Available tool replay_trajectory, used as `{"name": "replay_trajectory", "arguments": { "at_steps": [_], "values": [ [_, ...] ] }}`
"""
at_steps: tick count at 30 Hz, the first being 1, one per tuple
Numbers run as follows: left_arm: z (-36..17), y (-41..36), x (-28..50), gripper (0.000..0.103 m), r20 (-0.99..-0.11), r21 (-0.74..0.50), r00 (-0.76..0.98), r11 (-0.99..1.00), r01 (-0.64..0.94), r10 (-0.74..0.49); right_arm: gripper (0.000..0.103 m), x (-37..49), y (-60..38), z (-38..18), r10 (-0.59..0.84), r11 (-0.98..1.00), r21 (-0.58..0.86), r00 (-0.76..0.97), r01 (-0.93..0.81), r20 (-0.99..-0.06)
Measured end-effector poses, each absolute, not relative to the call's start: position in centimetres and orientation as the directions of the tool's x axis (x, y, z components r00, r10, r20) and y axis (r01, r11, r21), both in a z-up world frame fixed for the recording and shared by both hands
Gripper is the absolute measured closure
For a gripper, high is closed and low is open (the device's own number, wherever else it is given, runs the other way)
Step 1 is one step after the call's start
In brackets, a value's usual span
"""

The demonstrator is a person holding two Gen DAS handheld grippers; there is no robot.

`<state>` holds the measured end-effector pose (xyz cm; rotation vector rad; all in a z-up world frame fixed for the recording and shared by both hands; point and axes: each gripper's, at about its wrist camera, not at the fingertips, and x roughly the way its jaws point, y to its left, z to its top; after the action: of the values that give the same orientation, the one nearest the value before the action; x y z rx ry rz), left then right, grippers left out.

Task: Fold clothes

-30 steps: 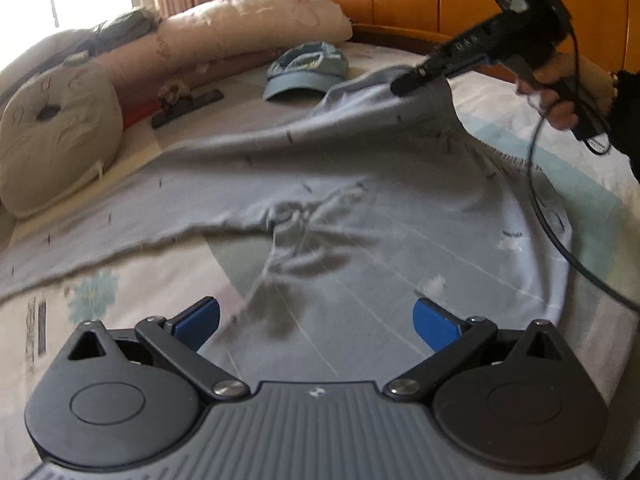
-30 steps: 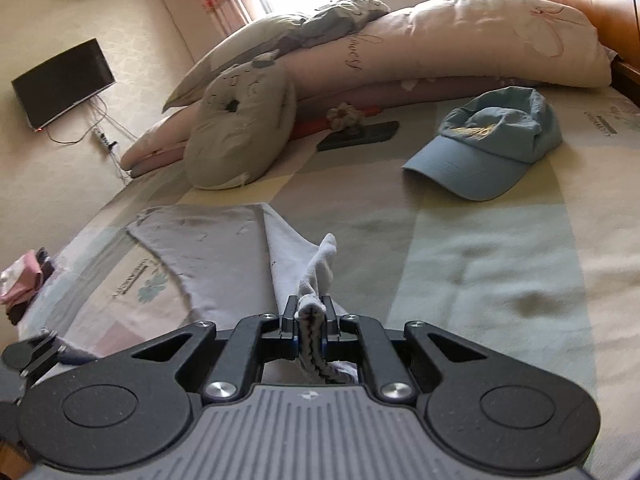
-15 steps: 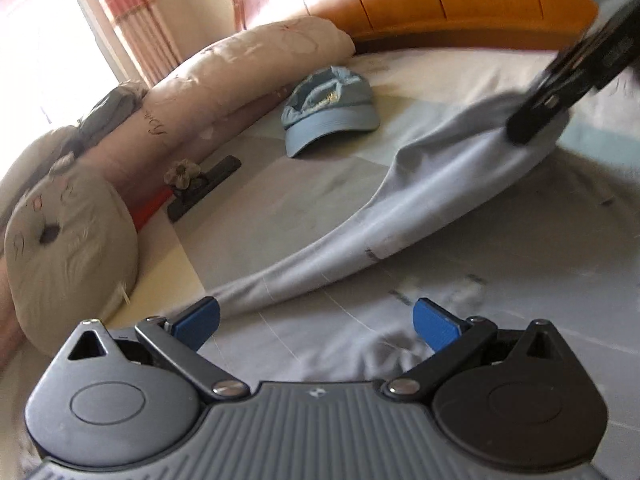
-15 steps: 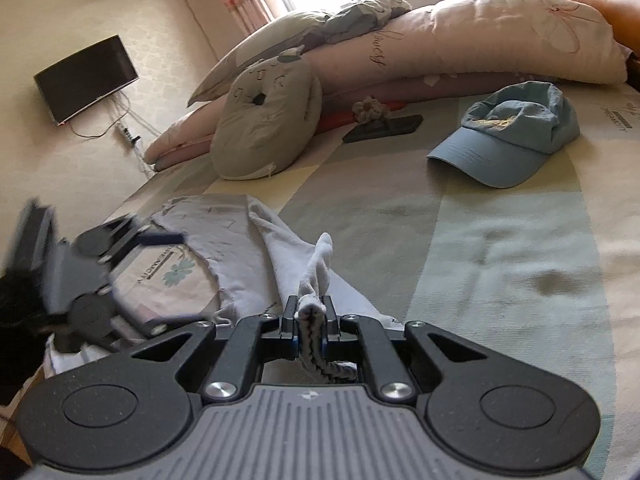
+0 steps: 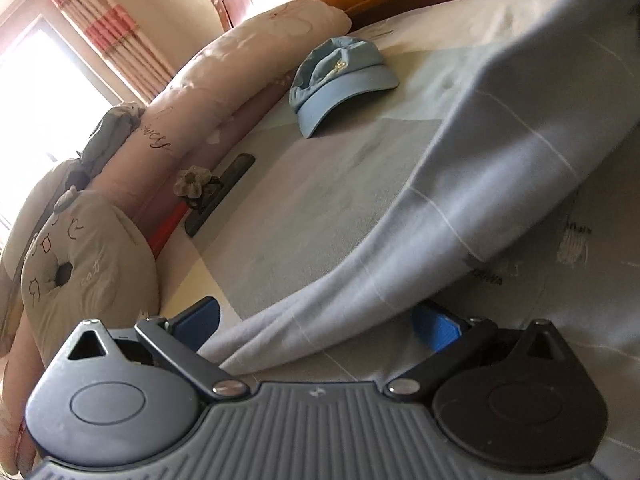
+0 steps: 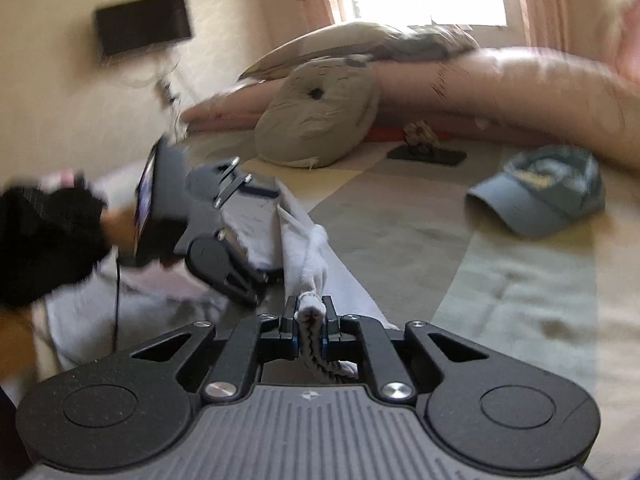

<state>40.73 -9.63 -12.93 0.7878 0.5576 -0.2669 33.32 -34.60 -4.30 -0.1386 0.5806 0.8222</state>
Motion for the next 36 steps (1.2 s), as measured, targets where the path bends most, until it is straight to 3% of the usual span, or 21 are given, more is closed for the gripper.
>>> {"name": "replay_trajectory", "arguments": {
  "at_steps": [6,12,15,21,30,32,34,36],
  "values": [
    [-13.0,-9.7,40.6,0.001,-0.556,0.601,0.831,0.678,0.424,-0.027,0.091,27.9,-30.9,-6.0,0.499,0.595,-0.366,0.686,-0.716,-0.530],
    [-13.0,-9.6,40.6,0.001,-0.552,0.598,0.833,0.681,0.422,-0.031,0.091,24.8,-29.6,-7.1,0.458,0.502,-0.565,0.756,-0.654,-0.468],
    [-13.1,-9.6,40.5,0.001,-0.548,0.605,0.836,0.677,0.420,-0.030,0.089,24.7,-30.2,-6.7,0.451,0.514,-0.584,0.777,-0.629,-0.439],
    [-13.0,-9.3,39.9,0.001,-0.523,0.642,0.852,0.639,0.424,-0.040,0.088,25.8,-31.1,-7.4,0.414,0.543,-0.557,0.777,-0.628,-0.474],
    [-14.4,-9.4,38.7,0.002,-0.382,0.858,0.922,0.345,0.380,-0.065,0.088,26.1,-31.7,-8.0,0.410,0.570,-0.524,0.772,-0.632,-0.485],
    [-14.7,-9.2,38.7,0.008,-0.382,0.857,0.921,0.341,0.385,-0.080,0.088,26.4,-31.8,-8.1,0.409,0.580,-0.512,0.770,-0.634,-0.490],
    [-14.8,-9.3,38.9,0.024,-0.390,0.850,0.919,0.357,0.387,-0.068,0.088,26.6,-31.9,-8.2,0.408,0.587,-0.501,0.767,-0.636,-0.495],
    [-14.8,-9.4,39.0,0.048,-0.388,0.853,0.920,0.359,0.379,-0.049,0.088,26.7,-32.0,-8.3,0.408,0.592,-0.492,0.764,-0.639,-0.501]
  ]
}}
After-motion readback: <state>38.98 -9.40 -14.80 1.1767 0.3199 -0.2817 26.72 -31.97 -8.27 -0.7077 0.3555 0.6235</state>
